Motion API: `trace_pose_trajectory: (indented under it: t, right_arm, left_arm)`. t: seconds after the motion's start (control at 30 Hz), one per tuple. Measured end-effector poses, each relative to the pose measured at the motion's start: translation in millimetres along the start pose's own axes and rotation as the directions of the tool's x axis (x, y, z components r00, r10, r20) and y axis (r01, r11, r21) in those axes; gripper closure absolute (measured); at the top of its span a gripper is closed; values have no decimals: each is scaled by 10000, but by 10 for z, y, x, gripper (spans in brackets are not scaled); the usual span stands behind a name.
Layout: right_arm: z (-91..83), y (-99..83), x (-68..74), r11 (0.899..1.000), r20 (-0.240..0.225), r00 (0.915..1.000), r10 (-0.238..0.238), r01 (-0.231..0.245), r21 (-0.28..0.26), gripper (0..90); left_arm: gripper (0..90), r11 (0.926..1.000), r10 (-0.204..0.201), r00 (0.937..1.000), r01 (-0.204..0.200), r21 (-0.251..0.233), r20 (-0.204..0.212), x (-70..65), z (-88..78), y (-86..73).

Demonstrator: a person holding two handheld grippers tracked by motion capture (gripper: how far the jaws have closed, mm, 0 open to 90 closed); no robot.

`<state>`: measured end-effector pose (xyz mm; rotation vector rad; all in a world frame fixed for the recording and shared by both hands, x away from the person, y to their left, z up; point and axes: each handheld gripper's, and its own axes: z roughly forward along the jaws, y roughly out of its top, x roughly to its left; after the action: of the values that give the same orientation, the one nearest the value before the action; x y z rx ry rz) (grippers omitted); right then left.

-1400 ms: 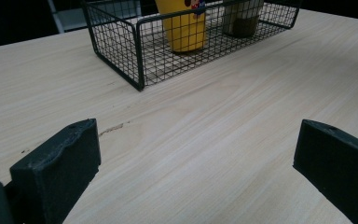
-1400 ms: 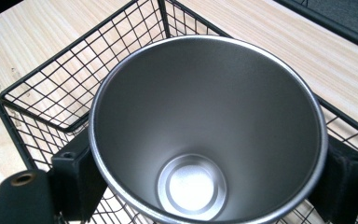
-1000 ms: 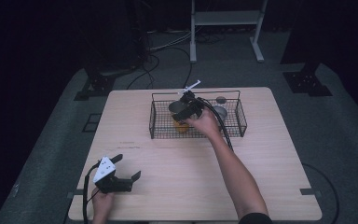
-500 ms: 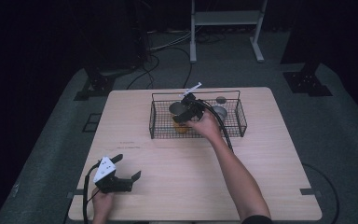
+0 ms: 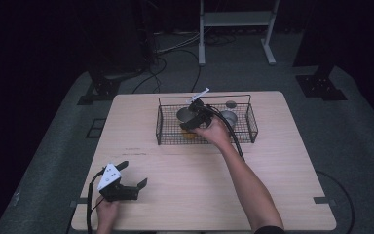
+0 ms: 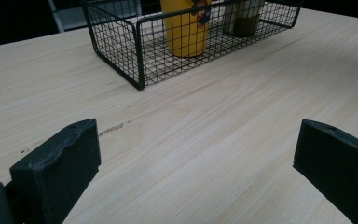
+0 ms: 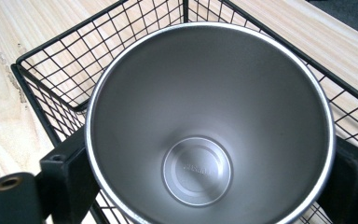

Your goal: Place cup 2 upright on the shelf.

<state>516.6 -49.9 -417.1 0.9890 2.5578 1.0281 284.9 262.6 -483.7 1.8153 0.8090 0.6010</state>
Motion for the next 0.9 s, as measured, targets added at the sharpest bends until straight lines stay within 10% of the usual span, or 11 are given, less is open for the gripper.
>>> trace_pose_trajectory:
  t: [0.9]
  right_arm:
    - [-439,-70,-50,9860,-414,9987,289,-353,-1629,5]
  left_arm:
    - [0,10000,22,10000,-22,2,13,4,-4,1]
